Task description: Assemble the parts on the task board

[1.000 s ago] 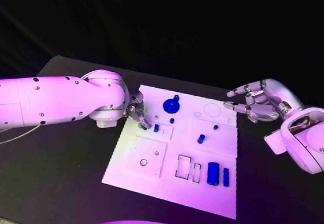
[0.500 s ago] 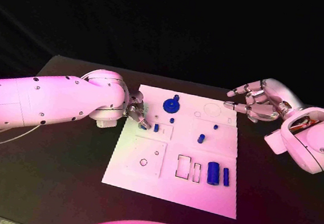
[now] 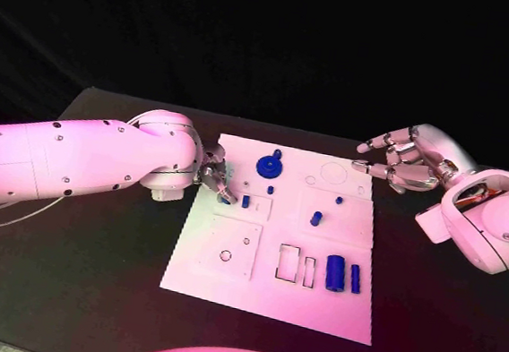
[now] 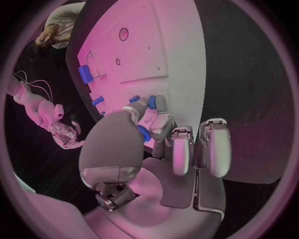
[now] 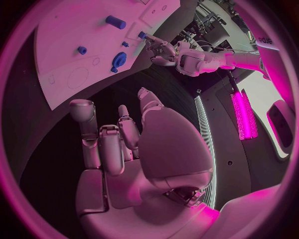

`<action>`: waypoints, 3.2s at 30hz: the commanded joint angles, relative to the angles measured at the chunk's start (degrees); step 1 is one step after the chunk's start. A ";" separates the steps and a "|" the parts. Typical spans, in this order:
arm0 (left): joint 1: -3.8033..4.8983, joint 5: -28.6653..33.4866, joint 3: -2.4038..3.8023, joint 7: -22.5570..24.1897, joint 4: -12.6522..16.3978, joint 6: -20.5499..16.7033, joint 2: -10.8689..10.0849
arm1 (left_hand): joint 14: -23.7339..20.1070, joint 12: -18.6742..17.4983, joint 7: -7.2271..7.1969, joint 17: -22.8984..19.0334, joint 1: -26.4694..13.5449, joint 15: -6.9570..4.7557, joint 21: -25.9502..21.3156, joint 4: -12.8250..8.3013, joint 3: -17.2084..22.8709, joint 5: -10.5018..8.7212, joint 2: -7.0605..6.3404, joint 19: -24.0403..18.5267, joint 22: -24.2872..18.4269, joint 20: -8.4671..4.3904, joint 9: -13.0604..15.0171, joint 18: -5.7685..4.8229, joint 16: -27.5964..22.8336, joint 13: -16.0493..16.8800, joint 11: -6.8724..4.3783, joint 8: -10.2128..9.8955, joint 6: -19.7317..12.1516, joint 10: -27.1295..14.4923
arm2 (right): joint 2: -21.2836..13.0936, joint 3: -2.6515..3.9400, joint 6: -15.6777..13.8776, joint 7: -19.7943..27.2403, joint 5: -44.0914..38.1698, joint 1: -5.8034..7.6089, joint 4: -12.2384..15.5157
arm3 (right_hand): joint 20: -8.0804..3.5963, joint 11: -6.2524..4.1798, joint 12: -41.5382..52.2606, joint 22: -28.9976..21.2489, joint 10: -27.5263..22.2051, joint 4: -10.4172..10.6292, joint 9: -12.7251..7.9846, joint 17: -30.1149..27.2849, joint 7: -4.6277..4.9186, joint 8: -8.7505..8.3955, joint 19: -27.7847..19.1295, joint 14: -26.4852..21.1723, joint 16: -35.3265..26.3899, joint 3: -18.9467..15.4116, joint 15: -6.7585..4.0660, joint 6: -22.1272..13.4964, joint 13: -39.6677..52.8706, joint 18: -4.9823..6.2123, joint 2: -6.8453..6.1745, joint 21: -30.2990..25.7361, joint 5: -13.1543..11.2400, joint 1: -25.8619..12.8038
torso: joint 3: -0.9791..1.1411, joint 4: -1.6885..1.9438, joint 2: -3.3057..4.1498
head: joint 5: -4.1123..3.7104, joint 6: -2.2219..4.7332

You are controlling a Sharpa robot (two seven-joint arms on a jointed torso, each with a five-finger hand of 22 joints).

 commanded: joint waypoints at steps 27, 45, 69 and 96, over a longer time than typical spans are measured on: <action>-0.01 0.71 0.03 -1.98 -0.22 -0.20 0.20 | 5.83 0.76 0.04 15.09 -0.73 -0.14 0.44 4.18 -9.39 0.15 1.49 2.75 8.25 -0.31 0.00 -0.63 0.14 -0.05 0.20 -0.43 0.81 0.27 | -0.14 0.00 0.35 0.42 -0.46 -0.03 0.17 | -0.09 -0.10 -0.32 -0.24 -0.46 0.08 0.10 3.49 -0.14 0.34 -0.36 2.29 -0.32 -0.46 -0.33 0.03 -0.11 0.91 0.48 -0.53 0.22 -0.10 | -0.01 -0.01 -0.01 | -0.03 -0.01; 0.50 5.39 1.88 -0.27 2.31 -5.73 -2.65 | 5.83 -6.57 1.24 15.09 1.09 0.57 -3.34 4.49 -15.14 0.15 1.81 -0.21 2.25 0.02 0.02 0.75 0.14 -7.31 1.16 -1.62 -2.15 -4.40 | 0.03 0.00 0.32 0.50 -0.45 -0.04 -0.30 | -0.09 -0.10 -0.32 -0.24 -0.46 0.08 0.10 3.49 -0.14 0.34 -0.36 2.29 -0.32 -0.46 -0.33 0.03 -0.11 0.91 0.48 -0.53 0.22 -0.10 | 0.01 0.01 -0.10 | -0.16 0.57; -2.59 -15.58 0.12 28.67 3.07 -28.95 0.81 | -12.14 -36.27 6.93 -22.24 23.21 6.12 -41.36 0.29 -21.82 0.17 2.99 -20.92 -40.96 4.78 -10.13 8.32 -36.53 -33.91 7.25 -8.42 -12.37 -25.12 | 0.11 -0.06 -0.36 1.94 -1.37 -0.35 -0.75 | 0.07 -0.03 -13.16 -11.85 -12.59 1.00 0.29 -11.90 -0.04 1.00 -8.60 -3.56 -11.48 -1.03 -0.25 -0.96 -15.87 3.38 0.61 -17.51 0.36 1.45 | 0.03 -0.24 0.09 | -1.67 2.43; -4.60 -30.46 -0.17 24.24 -2.31 -20.54 6.98 | -4.39 -47.24 6.12 -15.31 27.88 6.20 -28.37 1.56 -18.25 0.15 2.67 -11.26 -26.59 4.66 -20.20 5.95 -23.18 -47.47 7.95 -10.76 -4.89 -23.62 | 0.27 -0.08 -1.15 3.00 -1.50 -0.38 -0.55 | 2.51 1.31 -31.87 -21.71 -22.49 3.73 1.52 -40.29 1.01 5.80 -14.22 -16.11 -42.44 -0.06 1.54 -3.84 -40.72 3.41 0.18 -33.76 0.48 4.21 | 0.02 -0.47 0.30 | -2.10 2.48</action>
